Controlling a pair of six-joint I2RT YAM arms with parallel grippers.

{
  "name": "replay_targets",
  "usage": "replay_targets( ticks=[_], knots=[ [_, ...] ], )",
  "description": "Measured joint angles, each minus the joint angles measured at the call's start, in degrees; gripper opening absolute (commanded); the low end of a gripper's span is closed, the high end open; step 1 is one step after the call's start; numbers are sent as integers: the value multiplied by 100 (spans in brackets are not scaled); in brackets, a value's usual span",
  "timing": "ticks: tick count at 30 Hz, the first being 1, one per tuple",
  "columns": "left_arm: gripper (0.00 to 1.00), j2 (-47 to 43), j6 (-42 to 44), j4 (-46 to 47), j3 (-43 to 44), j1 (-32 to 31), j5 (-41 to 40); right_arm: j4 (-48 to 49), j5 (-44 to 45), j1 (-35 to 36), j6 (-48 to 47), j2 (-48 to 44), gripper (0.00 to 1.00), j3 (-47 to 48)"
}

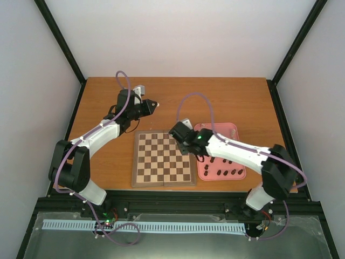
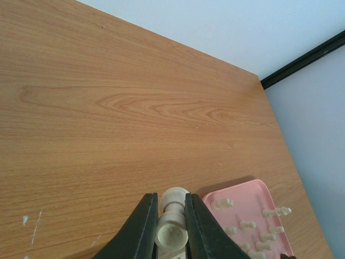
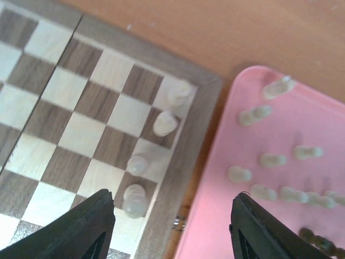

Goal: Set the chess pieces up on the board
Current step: Pick up the chess piece from the storage box.

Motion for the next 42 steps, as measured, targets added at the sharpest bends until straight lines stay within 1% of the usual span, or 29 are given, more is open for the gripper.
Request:
replay_targets(
  ticks=[4, 8, 11, 14, 18, 22, 27, 30, 39, 42],
  knots=[
    [1, 0, 74, -44, 72, -2, 107, 90, 31, -385, -31, -673, 60, -142],
    [1, -11, 251, -262, 229, -96, 118, 393, 85, -1167, -70, -1290, 60, -516],
    [1, -66, 387, -492, 365, -282, 87, 590, 85, -1827, -122, -1484, 60, -752],
    [1, -157, 496, -695, 450, -529, 74, 680, 131, -2251, -144, -1397, 60, -763],
    [1, -278, 605, -911, 466, -737, 13, 704, 153, -2415, -144, -1270, 60, -774],
    [1, -446, 662, -1012, 415, -752, -63, 708, 136, -2671, -144, -1281, 59, -855],
    [1, -614, 748, -1025, 361, -743, -120, 697, 17, -3491, -186, -1309, 58, -990],
    [1, -614, 787, -1032, 354, -743, -131, 713, -76, -3718, -234, -1266, 58, -1001],
    [1, -741, 922, -1043, 334, -743, -297, 951, -608, -4159, -407, -444, 56, -992],
    [1, -741, 931, -1045, 334, -743, -308, 1005, -680, -4282, -446, -149, 54, -992]
  ],
)
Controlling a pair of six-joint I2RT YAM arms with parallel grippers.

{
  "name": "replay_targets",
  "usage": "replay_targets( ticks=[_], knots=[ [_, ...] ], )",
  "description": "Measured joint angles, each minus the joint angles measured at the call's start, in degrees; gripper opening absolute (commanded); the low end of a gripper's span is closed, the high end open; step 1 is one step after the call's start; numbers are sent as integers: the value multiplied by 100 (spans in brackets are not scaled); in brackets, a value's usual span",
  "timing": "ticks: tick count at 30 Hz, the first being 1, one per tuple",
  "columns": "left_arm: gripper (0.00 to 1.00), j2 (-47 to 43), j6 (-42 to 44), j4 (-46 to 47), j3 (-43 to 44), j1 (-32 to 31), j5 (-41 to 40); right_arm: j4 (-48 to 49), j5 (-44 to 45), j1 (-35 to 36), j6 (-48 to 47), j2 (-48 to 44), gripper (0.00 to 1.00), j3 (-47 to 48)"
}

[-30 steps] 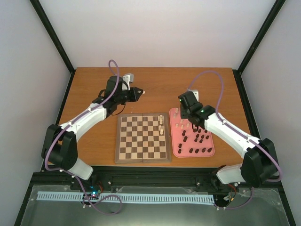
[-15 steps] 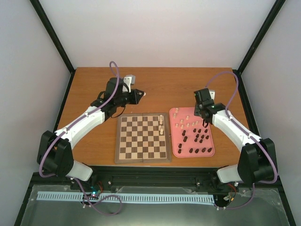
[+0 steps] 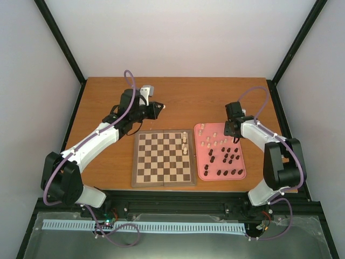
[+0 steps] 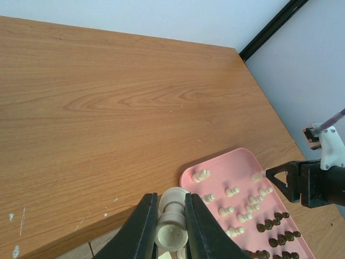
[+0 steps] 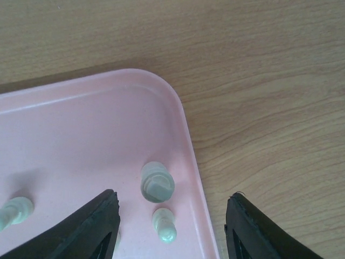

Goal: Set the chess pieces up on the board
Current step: Pick up the chess piece from the storage box.

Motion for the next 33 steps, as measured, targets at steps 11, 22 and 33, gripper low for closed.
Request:
replay_targets(
  ticks=[11, 22, 33],
  knots=[
    [1, 11, 39, 0, 0, 0, -2, 168, -238, -162, -120, 216, 40, 4],
    [1, 17, 48, 0, 0, 0, -2, 249, -404, -203, -155, 518, 27, 11],
    [1, 17, 52, 2, 0, 0, 0, 304, -415, -212, -188, 640, 12, 269]
  ],
)
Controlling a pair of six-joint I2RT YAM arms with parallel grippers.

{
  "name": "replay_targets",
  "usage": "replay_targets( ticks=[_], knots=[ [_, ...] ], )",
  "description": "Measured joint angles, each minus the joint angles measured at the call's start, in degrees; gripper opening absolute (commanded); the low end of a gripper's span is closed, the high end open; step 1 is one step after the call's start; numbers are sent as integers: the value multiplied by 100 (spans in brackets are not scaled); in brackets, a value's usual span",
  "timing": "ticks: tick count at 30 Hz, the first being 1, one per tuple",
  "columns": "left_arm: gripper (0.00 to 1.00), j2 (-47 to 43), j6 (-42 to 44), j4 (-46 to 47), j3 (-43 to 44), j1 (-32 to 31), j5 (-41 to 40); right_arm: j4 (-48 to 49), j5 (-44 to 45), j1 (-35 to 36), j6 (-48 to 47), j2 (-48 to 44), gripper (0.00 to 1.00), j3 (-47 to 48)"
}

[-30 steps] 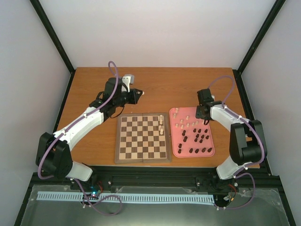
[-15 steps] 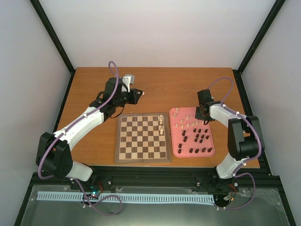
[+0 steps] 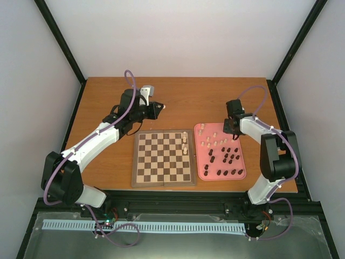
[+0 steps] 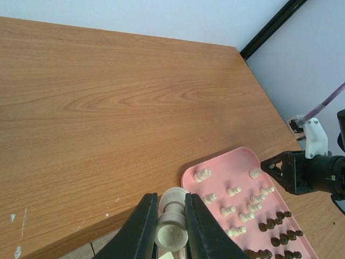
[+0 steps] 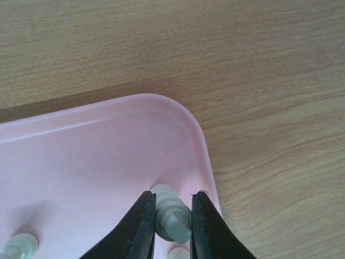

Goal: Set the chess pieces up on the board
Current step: Pick up the chess piece from the storage box, then place the chess piece on the chessboard.

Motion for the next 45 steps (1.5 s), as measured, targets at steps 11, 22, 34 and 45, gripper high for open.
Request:
replay_targets(
  ticks=[11, 22, 34, 45],
  knots=[
    [1, 20, 0, 2, 0, 0, 2, -24, -155, -7, 0, -157, 3, 11],
    [1, 197, 7, 4, 0, 0, -7, -778, -251, 1106, -20, -1377, 3, 619],
    [1, 264, 46, 2, 2, 0, -26, -2299, 140, 3407, 319, -1537, 3, 990],
    [1, 431, 46, 4, 2, 0, -42, -2540, 240, 4249, 638, -1150, 3, 769]
  ],
)
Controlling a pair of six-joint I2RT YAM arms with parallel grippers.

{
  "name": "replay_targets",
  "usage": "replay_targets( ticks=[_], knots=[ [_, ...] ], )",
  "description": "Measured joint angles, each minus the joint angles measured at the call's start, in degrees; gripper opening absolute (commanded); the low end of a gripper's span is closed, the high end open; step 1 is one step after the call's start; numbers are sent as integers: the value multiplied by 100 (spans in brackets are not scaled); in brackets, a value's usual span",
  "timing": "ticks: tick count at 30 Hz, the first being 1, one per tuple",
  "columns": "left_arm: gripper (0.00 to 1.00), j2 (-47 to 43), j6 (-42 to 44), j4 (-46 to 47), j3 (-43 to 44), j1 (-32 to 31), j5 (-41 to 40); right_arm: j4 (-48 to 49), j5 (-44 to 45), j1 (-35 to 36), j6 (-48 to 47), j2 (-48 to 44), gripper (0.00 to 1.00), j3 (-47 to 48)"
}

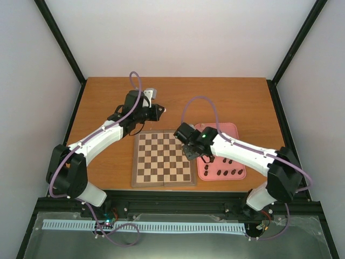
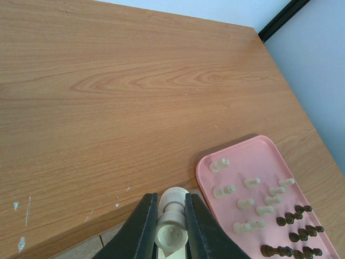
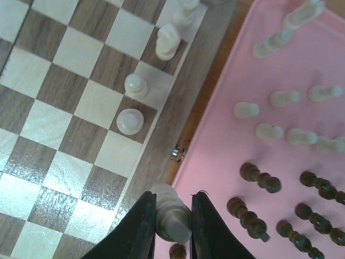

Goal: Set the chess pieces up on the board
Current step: Place the chess piece on the chessboard.

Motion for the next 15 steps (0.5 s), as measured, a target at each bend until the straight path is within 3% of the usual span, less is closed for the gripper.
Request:
replay_targets(
  ticks=[15],
  knots=[
    [1, 4, 0, 0, 0, 0, -4, 693, 151, 339, 262, 588, 3, -197]
  ],
)
